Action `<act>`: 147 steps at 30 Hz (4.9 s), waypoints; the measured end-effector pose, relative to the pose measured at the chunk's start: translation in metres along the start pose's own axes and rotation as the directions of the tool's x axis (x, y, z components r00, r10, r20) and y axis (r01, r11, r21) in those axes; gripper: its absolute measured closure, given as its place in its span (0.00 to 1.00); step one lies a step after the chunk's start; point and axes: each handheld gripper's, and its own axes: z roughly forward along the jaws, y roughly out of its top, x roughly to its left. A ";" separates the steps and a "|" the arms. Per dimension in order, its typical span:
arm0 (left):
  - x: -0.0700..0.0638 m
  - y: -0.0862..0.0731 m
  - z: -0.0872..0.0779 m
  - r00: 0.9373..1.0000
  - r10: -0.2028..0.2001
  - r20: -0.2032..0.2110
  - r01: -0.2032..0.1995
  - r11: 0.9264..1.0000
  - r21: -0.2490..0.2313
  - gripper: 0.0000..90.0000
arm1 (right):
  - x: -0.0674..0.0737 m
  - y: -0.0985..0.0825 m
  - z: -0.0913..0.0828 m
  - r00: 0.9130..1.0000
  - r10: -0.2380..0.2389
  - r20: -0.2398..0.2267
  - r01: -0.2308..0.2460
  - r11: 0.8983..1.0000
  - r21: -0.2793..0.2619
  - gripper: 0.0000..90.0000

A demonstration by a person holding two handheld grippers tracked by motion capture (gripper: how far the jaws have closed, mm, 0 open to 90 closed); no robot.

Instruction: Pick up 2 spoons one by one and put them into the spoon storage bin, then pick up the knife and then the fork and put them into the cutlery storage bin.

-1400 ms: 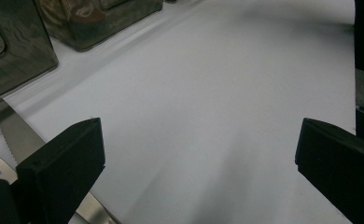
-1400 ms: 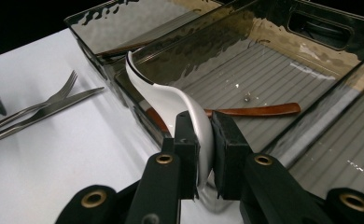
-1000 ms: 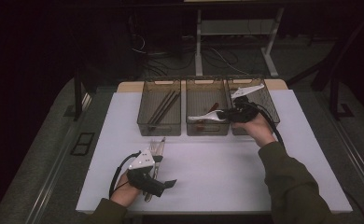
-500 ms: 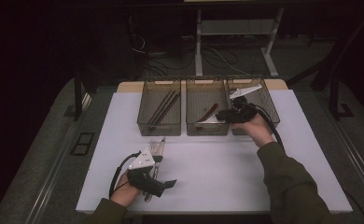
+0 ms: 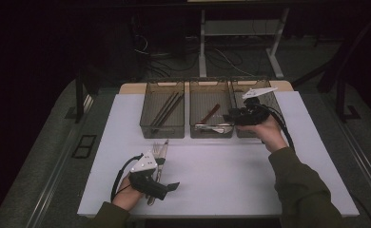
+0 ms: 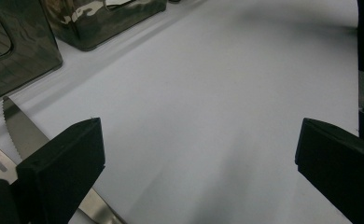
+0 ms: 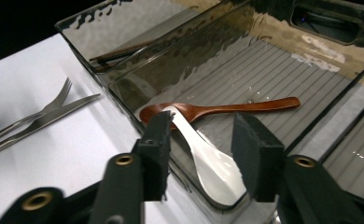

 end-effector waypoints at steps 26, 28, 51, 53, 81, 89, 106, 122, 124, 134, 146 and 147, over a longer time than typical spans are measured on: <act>0.001 0.001 -0.004 0.999 -0.013 -0.042 0.013 1.000 -0.004 0.01 | 0.023 -0.067 -0.049 1.000 0.011 -0.006 -0.012 0.999 -0.045 0.37; 0.001 0.002 -0.004 0.999 -0.017 -0.044 0.017 1.000 0.000 0.01 | 0.024 -0.075 -0.051 1.000 0.017 0.003 -0.017 0.999 -0.047 0.35; 0.002 0.002 -0.006 0.997 -0.021 -0.070 0.020 1.000 -0.015 0.01 | 0.047 -0.141 -0.068 0.998 0.010 0.058 -0.007 0.999 -0.049 0.21; 0.003 0.003 -0.007 0.997 -0.017 -0.081 0.016 1.000 -0.013 0.01 | 0.048 -0.145 -0.070 0.998 0.009 0.058 -0.006 0.999 -0.051 0.21; 0.027 0.001 -0.025 0.962 -0.061 -0.267 0.068 0.997 0.018 0.20 | 0.053 -0.168 -0.084 0.998 -0.001 0.064 0.003 1.000 -0.030 0.21; 0.042 0.006 -0.028 0.926 -0.064 -0.372 0.082 0.996 0.035 0.50 | 0.054 -0.168 -0.083 0.998 -0.002 0.057 0.003 1.000 -0.023 0.21; 0.070 0.022 0.004 0.925 -0.091 -0.370 0.129 0.989 0.078 0.99 | 0.054 -0.168 -0.082 0.998 -0.005 0.055 0.006 1.000 -0.021 0.21; 0.083 0.036 0.046 0.902 -0.073 -0.427 0.148 0.978 0.145 0.99 | 0.053 -0.168 -0.082 0.999 -0.004 0.054 0.006 1.000 -0.023 0.21; 0.083 0.036 0.049 0.899 -0.067 -0.432 0.148 0.977 0.156 0.99 | 0.053 -0.168 -0.082 0.998 -0.007 0.055 0.009 1.000 -0.025 0.21; 0.083 0.036 0.058 0.896 -0.046 -0.442 0.150 0.968 0.203 0.99 | 0.054 -0.168 -0.082 0.999 -0.007 0.051 0.008 1.000 -0.024 0.21; 0.070 0.039 0.069 0.935 -0.064 -0.349 0.142 0.969 0.202 0.99 | 0.054 -0.168 -0.082 0.999 -0.008 0.051 0.010 1.000 -0.027 0.21; 0.068 0.039 0.071 0.939 -0.067 -0.336 0.141 0.970 0.200 0.99 | 0.054 -0.168 -0.082 0.999 -0.008 0.050 0.010 1.000 -0.026 0.21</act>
